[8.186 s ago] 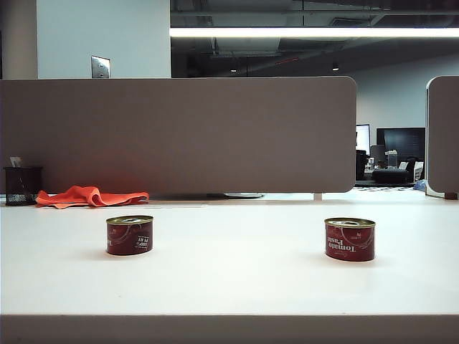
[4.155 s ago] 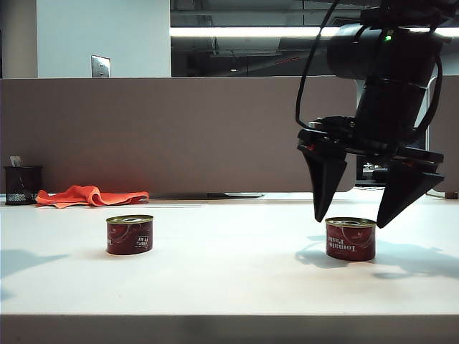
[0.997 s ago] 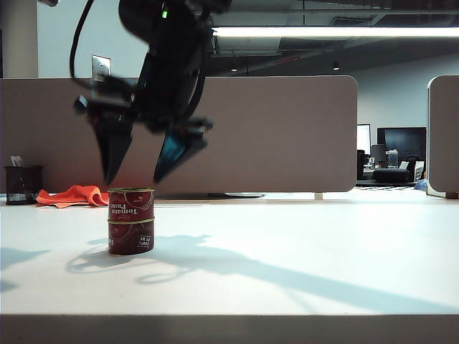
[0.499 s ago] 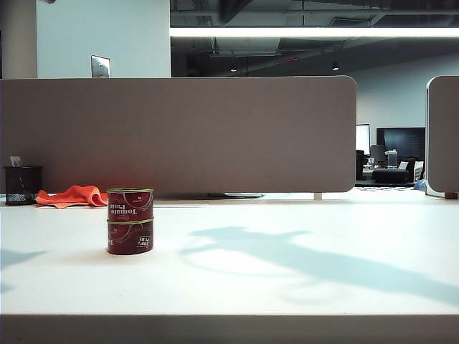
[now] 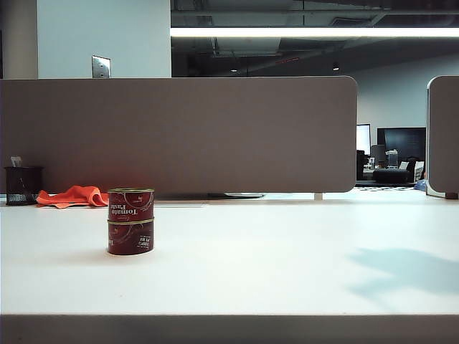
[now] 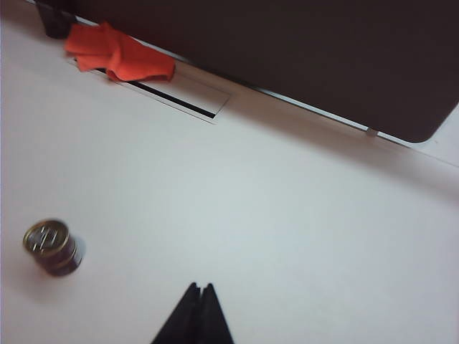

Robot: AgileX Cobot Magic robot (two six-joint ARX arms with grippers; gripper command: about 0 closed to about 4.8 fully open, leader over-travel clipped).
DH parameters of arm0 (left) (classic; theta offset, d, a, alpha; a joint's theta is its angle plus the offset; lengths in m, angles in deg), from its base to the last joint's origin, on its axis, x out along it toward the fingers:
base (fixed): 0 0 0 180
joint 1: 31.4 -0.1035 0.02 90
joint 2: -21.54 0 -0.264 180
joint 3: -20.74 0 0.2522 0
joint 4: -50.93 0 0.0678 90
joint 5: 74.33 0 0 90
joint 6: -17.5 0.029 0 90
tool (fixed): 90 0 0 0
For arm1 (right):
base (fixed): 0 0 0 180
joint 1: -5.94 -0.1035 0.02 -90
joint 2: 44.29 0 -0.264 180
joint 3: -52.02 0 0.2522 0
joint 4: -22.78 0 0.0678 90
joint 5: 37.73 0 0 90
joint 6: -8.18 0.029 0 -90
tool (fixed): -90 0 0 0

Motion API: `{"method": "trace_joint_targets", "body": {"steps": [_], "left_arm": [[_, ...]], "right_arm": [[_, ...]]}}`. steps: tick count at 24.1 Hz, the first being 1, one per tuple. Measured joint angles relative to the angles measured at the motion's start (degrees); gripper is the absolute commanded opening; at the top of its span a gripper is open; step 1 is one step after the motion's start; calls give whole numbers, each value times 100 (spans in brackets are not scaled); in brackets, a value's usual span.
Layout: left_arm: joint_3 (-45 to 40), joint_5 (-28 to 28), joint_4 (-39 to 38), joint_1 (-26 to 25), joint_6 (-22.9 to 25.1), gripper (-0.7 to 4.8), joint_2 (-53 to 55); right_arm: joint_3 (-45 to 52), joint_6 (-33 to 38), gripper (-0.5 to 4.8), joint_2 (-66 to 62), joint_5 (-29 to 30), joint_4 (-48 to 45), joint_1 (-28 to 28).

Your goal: Stack a can of tomatoes on the right onto the can of tomatoes on the left.

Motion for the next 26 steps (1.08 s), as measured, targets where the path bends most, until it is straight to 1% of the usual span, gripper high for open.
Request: {"method": "trace_joint_targets", "body": {"steps": [1,7,10,13,15,17,19,21,22,23,24,25,26], "left_arm": [[-140,0,-221,0,-2,-5,-378],[-632,-2,-234,0,-221,-5,-1491],[-931,2,-203,0,-240,-5,-1657],[-1368,-2,-192,0,-326,-5,-1624],[-1620,-2,-50,0,-345,-5,-1626],[-1950,-22,337,-2,-345,-5,-1633],[-2269,-22,758,0,-345,-5,-1635],[-2592,-24,1099,-2,-348,-5,-1628],[-2769,-24,1316,-2,-348,-5,-1633],[-3067,-22,1652,0,-348,-5,-1635],[-3239,-24,1797,-2,-363,-5,-1635],[-3504,-22,1965,-2,-389,-5,-1635],[-3657,-20,2046,0,-433,-5,-1633]], "right_arm": [[339,35,-8,595,2,-2,-9],[1405,422,-8,2470,-197,13,-7],[2271,433,-8,3220,-570,-476,-4],[3263,389,-8,3827,-925,-621,-4],[3766,361,-8,4068,-922,-699,-7],[4297,273,-8,4166,-927,-916,-9],[4854,188,-8,4197,-922,-1397,-9],[5366,175,-8,4242,-798,-2114,-7],[5565,170,-8,4238,-713,-2492,-7],[5934,164,-8,4214,-623,-3185,-7],[6148,164,-8,4197,-627,-3534,-9],[6467,164,-8,4138,-710,-3729,-2],[6634,164,-8,4135,-748,-3713,-2]]}}
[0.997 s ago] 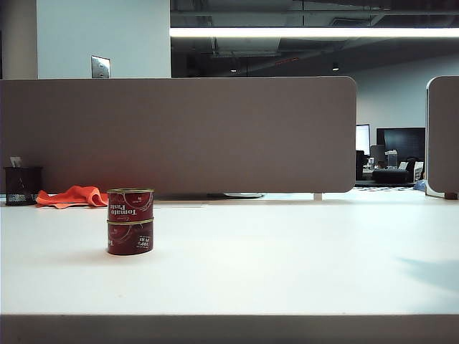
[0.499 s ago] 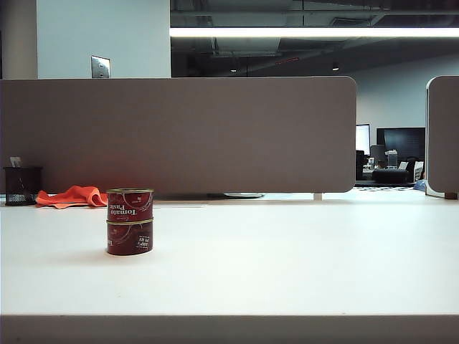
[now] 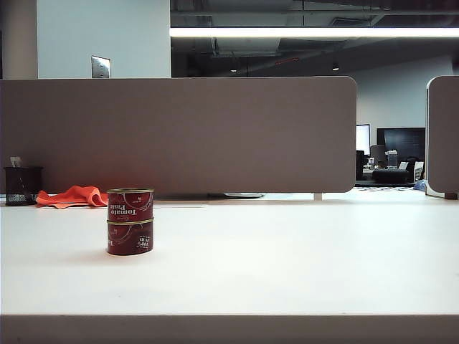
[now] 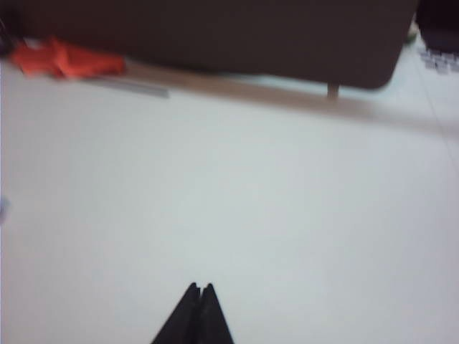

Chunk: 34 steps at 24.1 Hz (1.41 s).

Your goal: Stack a can of tomatoes on the right onto the can of tomatoes on the left.

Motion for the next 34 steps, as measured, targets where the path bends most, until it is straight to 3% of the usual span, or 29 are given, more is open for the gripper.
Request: {"method": "trace_joint_targets", "body": {"steps": [3,7,12,22,30,34], "left_arm": [[-479,-2,448,0,-199,-5,2],[-848,-2,831,-2,-337,-5,-11],[-1043,-9,1377,-2,-584,-5,-50],[-1692,-372,1703,-2,-715,-5,-313],[-1985,-619,1720,-2,-966,-5,-857],[-1985,-540,1574,-2,-984,-5,-874]], "right_arm": [[243,-2,-7,44,-26,66,2],[586,-50,-7,402,2,-575,0],[822,-61,-7,1499,2,-590,-4],[1725,-61,-7,1954,127,-393,-2],[1729,-107,3,1954,127,-319,-4],[1729,234,3,1952,247,-219,-4]]}}
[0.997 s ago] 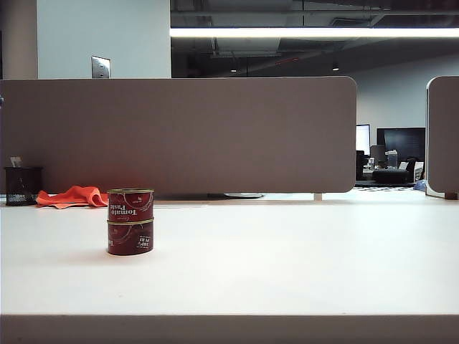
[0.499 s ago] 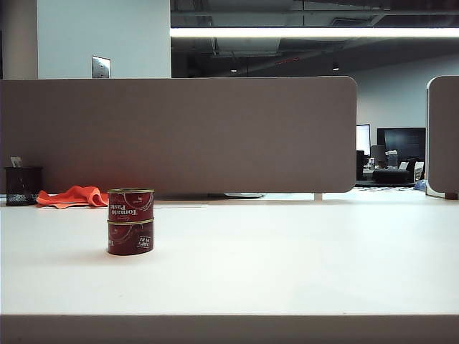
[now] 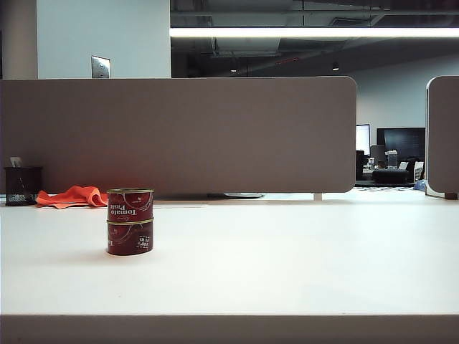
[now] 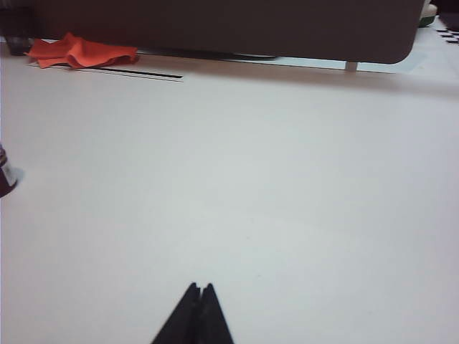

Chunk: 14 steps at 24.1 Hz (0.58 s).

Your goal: Stack a can of tomatoes on the right onto the can of tomatoes on the left.

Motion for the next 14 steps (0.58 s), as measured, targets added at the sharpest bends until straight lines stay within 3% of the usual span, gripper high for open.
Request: {"method": "trace_joint_targets", "body": {"steps": [9,14], "left_arm": [[0,0,0,2,0,-5,0],[0,0,-212,2,0,-5,-802]], "right_arm": [[0,33,3,4,15,2,22],[0,33,3,4,31,4,723]]}}
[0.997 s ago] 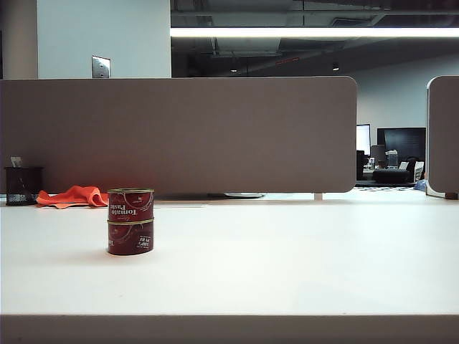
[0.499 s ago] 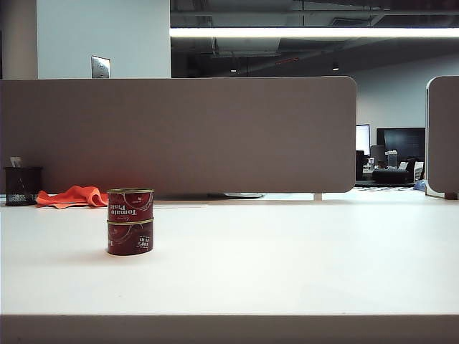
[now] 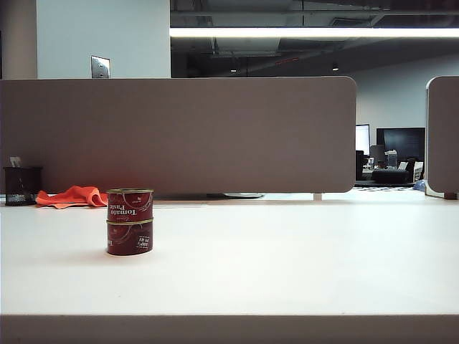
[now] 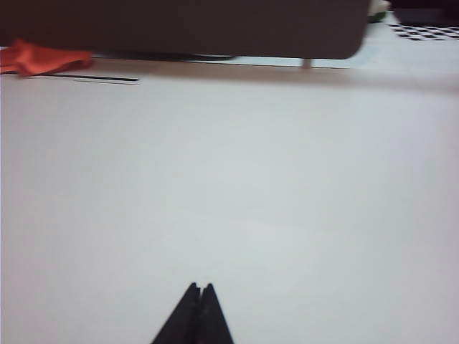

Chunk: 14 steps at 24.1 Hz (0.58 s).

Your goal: Stack a can of tomatoes on the right onto the can of tomatoes on the left.

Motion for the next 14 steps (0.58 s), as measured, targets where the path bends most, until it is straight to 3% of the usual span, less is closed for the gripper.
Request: {"method": "trace_joint_targets", "body": {"steps": [7,14], "left_arm": [[0,31,125,-160,0,-5,-72],[0,22,103,-1517,0,-5,-70]], "right_arm": [[0,0,3,-2,-2,28,1329],[0,2,3,0,-2,35,2127]]}}
